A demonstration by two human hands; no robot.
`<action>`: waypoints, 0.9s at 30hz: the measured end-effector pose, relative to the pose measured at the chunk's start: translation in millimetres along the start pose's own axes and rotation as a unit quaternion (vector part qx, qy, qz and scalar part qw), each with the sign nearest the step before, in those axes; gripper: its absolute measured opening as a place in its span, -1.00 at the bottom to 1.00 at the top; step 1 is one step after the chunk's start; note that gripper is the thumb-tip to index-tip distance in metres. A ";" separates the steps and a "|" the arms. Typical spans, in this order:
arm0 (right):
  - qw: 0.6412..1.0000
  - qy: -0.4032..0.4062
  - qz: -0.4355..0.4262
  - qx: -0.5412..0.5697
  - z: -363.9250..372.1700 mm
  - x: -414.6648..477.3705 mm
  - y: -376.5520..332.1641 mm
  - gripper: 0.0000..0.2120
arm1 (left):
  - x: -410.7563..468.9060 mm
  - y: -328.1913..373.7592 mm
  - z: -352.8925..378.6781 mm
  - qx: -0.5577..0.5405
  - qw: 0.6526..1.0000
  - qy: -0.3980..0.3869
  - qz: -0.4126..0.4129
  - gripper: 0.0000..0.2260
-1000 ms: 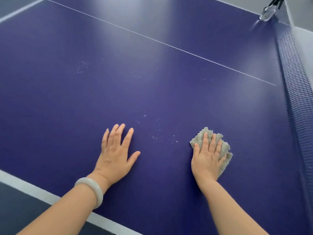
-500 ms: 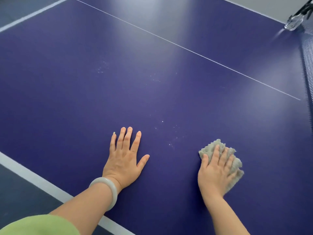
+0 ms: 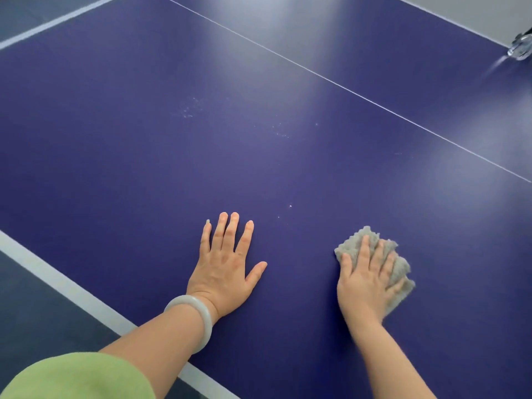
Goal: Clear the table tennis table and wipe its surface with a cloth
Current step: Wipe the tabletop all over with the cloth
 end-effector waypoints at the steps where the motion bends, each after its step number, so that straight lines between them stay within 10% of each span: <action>1: 0.999 0.009 -0.032 -0.011 5.1 -19.4 -10.0 -0.40 | 0.2 0.2 0.5 0.000 1.000 -0.001 0.001 -0.28; 8: 0.976 -0.011 -0.214 -0.046 1.8 31.8 -105.1 -0.40 | -1.2 -0.6 -1.0 -0.005 1.000 0.005 -0.002 -0.28; 14: 0.999 -0.032 -0.019 0.008 -8.2 57.0 -40.8 -0.40 | -0.9 -1.5 1.0 -0.012 1.000 0.006 0.005 -0.27; 27: 0.986 -0.016 -0.160 -0.039 -12.4 79.0 -107.3 -0.40 | -0.6 -0.9 1.9 -0.033 0.999 -0.004 0.007 -0.25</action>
Point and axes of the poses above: each hand's wrist, its own x-axis towards the middle knuckle, its own z-axis out of the palm, y = z × x, the point moved 4 cm from there along x, towards the middle knuckle, and after that the axes turned 8 degrees about -x, right-handed, at the moved point
